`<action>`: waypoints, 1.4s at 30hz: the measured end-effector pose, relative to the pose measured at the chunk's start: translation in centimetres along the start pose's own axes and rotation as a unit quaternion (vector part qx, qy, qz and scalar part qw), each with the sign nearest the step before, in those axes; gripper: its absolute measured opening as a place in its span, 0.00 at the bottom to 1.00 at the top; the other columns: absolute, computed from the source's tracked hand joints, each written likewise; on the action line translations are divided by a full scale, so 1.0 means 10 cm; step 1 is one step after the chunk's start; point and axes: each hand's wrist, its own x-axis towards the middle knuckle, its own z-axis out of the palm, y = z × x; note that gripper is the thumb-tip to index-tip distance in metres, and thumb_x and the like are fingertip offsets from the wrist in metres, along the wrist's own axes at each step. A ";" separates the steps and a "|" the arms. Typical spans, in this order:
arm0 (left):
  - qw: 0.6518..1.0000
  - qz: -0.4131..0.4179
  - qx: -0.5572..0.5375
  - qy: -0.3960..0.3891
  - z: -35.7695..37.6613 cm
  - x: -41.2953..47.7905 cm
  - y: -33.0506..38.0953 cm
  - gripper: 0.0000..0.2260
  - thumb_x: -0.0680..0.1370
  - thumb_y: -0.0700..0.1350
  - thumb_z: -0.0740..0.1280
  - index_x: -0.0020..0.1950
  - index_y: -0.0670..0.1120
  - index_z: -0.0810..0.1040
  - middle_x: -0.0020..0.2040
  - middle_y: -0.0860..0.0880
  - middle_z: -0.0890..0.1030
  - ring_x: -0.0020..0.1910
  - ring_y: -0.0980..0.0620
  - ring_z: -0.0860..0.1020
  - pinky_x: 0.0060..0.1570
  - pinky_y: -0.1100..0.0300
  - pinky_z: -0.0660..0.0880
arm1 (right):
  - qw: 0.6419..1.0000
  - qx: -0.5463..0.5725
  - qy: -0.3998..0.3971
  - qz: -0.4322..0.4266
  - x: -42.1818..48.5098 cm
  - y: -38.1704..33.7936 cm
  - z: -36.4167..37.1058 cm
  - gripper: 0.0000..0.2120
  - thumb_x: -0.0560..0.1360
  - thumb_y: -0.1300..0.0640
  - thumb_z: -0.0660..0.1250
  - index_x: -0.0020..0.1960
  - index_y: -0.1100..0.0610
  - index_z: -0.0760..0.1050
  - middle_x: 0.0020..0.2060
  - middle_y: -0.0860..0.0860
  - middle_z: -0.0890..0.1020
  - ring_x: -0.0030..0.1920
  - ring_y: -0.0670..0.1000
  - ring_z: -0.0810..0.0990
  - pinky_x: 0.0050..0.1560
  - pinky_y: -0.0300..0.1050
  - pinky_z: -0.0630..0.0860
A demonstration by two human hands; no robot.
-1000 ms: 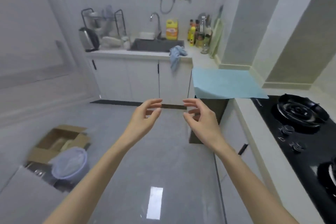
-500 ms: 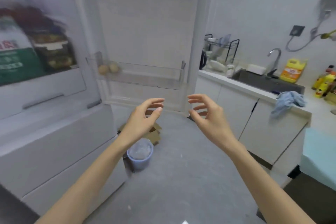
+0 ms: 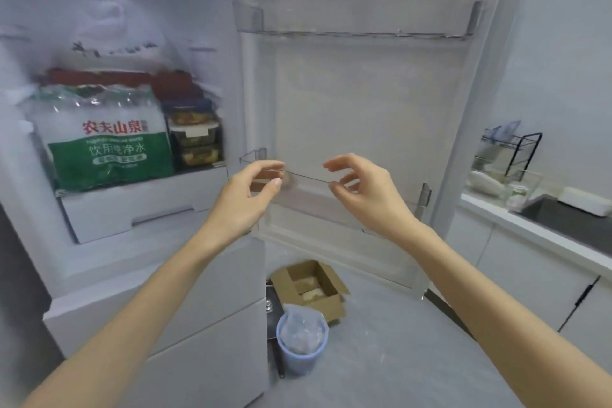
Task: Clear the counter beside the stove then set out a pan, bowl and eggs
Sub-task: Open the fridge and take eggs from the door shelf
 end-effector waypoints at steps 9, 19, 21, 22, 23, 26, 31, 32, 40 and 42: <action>0.995 0.023 0.096 0.006 -0.30 0.99 -0.72 0.11 0.80 0.45 0.64 0.60 0.51 0.79 0.56 0.56 0.80 0.52 0.59 0.77 0.48 0.71 0.70 | 0.989 -0.082 -0.118 0.042 1.33 0.29 0.70 0.13 0.75 0.60 0.66 0.59 0.54 0.76 0.57 0.50 0.79 0.44 0.48 0.75 0.48 0.37 0.69; 0.980 0.077 0.155 -0.095 -0.30 1.58 -1.44 0.10 0.79 0.45 0.64 0.58 0.52 0.80 0.53 0.54 0.80 0.51 0.58 0.75 0.50 0.68 0.68 | 0.910 -0.275 -0.305 0.054 2.01 0.56 1.48 0.11 0.77 0.54 0.63 0.56 0.57 0.79 0.53 0.55 0.82 0.54 0.57 0.80 0.52 0.46 0.75; 0.977 0.092 0.162 -0.106 -0.31 1.65 -1.48 0.10 0.79 0.46 0.64 0.59 0.52 0.79 0.52 0.54 0.79 0.48 0.58 0.74 0.46 0.74 0.65 | 0.900 -0.291 -0.319 0.059 2.04 0.58 1.55 0.07 0.73 0.58 0.68 0.50 0.58 0.80 0.46 0.55 0.83 0.47 0.55 0.81 0.46 0.46 0.76; 0.976 0.096 0.163 -0.112 -0.31 1.67 -1.50 0.10 0.79 0.47 0.64 0.59 0.53 0.79 0.52 0.55 0.79 0.48 0.58 0.75 0.45 0.74 0.65 | 0.895 -0.297 -0.326 0.064 2.04 0.58 1.56 0.08 0.71 0.60 0.69 0.50 0.58 0.80 0.45 0.55 0.84 0.46 0.54 0.81 0.46 0.46 0.77; 0.975 0.099 0.163 -0.115 -0.31 1.69 -1.51 0.10 0.79 0.47 0.65 0.59 0.53 0.79 0.52 0.55 0.79 0.47 0.58 0.75 0.45 0.74 0.66 | 0.893 -0.297 -0.331 0.070 2.04 0.58 1.56 0.09 0.70 0.62 0.70 0.51 0.57 0.80 0.45 0.55 0.84 0.46 0.54 0.81 0.47 0.46 0.77; 0.974 0.105 0.159 -0.120 -0.32 1.73 -1.54 0.10 0.78 0.48 0.65 0.59 0.54 0.79 0.52 0.55 0.79 0.48 0.58 0.75 0.45 0.73 0.66 | 0.889 -0.293 -0.341 0.091 2.03 0.58 1.54 0.13 0.70 0.62 0.72 0.54 0.57 0.79 0.48 0.54 0.83 0.49 0.54 0.81 0.50 0.46 0.76; 0.973 0.090 0.164 -0.138 -0.33 1.79 -1.47 0.12 0.77 0.47 0.67 0.59 0.53 0.79 0.55 0.54 0.79 0.48 0.57 0.76 0.46 0.67 0.68 | 0.887 -0.292 -0.344 0.101 1.96 0.58 1.43 0.16 0.71 0.61 0.72 0.58 0.58 0.75 0.50 0.53 0.82 0.53 0.54 0.79 0.45 0.43 0.72; 0.971 0.086 0.171 -0.143 -0.33 1.81 -1.45 0.12 0.76 0.46 0.67 0.59 0.52 0.79 0.54 0.53 0.80 0.46 0.56 0.77 0.46 0.66 0.68 | 0.886 -0.302 -0.338 0.096 1.94 0.57 1.39 0.18 0.70 0.59 0.73 0.59 0.57 0.74 0.51 0.52 0.81 0.53 0.54 0.77 0.46 0.44 0.71; 0.908 0.064 0.322 -0.262 -0.13 2.02 -1.17 0.16 0.74 0.43 0.67 0.62 0.49 0.77 0.59 0.52 0.79 0.53 0.52 0.76 0.51 0.60 0.73 | 0.950 -0.210 -0.196 0.126 1.54 0.42 0.89 0.14 0.73 0.61 0.65 0.58 0.57 0.75 0.53 0.51 0.81 0.54 0.53 0.77 0.51 0.42 0.72; 0.880 0.025 0.352 -0.319 -0.03 2.13 -1.12 0.17 0.74 0.44 0.69 0.63 0.48 0.77 0.59 0.50 0.78 0.55 0.49 0.77 0.53 0.58 0.74 | 0.959 -0.196 -0.148 0.138 1.41 0.44 0.82 0.13 0.73 0.59 0.65 0.58 0.55 0.75 0.52 0.49 0.81 0.48 0.50 0.77 0.45 0.39 0.70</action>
